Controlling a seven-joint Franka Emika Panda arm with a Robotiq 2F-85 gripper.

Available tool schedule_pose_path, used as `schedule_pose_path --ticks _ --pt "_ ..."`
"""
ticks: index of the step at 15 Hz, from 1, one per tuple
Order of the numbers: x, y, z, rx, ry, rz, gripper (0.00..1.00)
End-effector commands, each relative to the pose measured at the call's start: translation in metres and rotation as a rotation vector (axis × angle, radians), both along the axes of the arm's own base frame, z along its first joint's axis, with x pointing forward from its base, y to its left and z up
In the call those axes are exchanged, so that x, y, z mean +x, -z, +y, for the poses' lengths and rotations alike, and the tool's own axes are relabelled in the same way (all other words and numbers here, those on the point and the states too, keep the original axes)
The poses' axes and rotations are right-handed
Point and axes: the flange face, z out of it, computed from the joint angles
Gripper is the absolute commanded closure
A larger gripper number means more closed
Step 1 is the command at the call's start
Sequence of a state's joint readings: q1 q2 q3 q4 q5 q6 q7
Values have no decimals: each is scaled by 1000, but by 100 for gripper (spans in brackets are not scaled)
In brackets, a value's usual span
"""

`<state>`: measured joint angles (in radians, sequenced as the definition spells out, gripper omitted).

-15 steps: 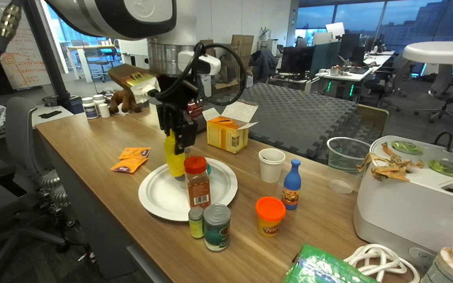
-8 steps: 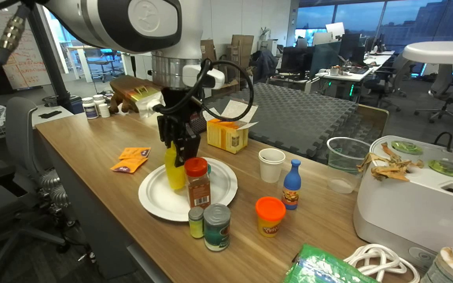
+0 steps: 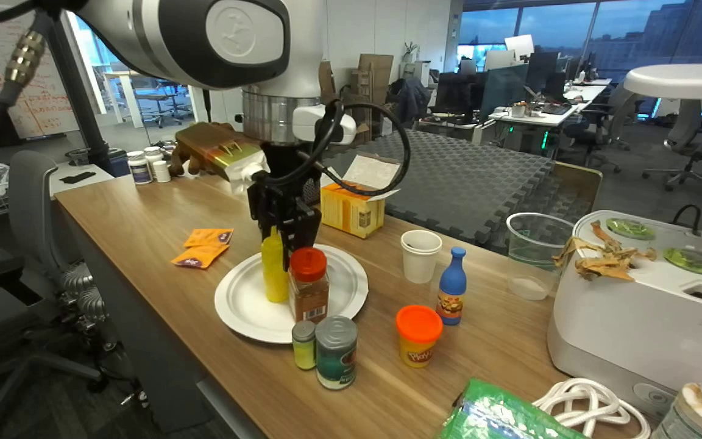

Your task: Put the containers and strawberry plush toy on the white plate

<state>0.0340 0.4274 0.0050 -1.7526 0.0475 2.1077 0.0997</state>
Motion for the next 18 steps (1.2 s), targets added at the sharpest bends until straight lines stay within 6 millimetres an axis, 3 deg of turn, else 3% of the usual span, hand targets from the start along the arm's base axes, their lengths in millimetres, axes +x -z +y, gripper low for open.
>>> schedule_pose_path --ticks 1,2,4,14,18 --pt "0 -8 3 32 -35 -27 12" --pt "0 -9 4 32 -43 -30 4" --pt "0 -13 6 30 -58 -35 0" --pt "25 -63 16 -30 -91 -132 0" --pt "38 -88 -1 -102 -28 -171 0"
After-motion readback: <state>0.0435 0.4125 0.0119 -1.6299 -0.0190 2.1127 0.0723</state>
